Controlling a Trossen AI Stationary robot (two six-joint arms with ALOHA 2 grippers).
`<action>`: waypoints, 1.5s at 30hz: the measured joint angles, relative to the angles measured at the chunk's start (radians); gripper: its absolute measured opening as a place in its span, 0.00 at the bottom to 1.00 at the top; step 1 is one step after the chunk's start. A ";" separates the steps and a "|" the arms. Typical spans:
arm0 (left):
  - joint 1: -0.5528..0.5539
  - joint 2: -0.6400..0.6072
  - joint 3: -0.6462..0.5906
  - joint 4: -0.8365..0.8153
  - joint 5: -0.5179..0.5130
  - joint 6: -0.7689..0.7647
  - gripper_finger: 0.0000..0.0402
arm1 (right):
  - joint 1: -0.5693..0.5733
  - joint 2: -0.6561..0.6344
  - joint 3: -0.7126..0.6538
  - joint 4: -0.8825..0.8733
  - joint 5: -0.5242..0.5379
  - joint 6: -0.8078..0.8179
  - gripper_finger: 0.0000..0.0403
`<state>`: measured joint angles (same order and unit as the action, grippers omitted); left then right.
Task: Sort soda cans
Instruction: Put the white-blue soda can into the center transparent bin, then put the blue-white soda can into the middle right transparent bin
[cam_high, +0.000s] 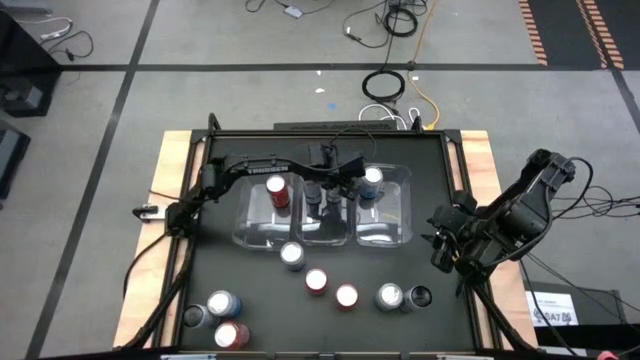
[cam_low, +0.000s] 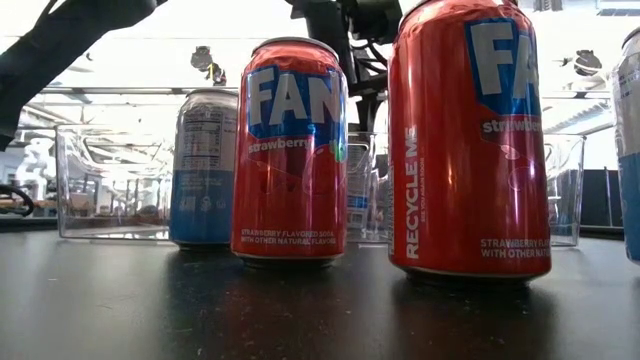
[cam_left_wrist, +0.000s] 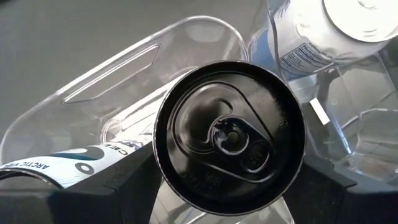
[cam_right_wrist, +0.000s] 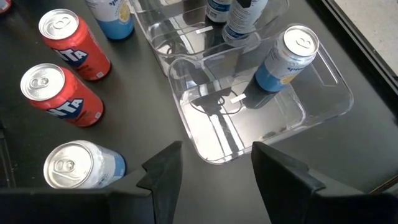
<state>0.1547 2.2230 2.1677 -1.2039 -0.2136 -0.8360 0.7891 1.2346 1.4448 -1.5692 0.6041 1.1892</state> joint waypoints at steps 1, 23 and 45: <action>0.000 0.000 0.000 0.000 0.000 0.000 0.73 | 0.000 0.000 0.000 0.001 0.000 0.000 0.46; -0.013 -0.008 0.000 -0.006 0.139 -0.007 0.93 | 0.000 0.000 0.000 0.008 -0.003 0.000 0.46; -0.092 -0.198 0.000 -0.096 0.047 -0.130 0.93 | 0.000 0.000 0.000 0.019 -0.002 -0.041 0.46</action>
<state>0.0630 2.0247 2.1681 -1.3004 -0.1667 -0.9660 0.7893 1.2343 1.4448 -1.5505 0.6020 1.1486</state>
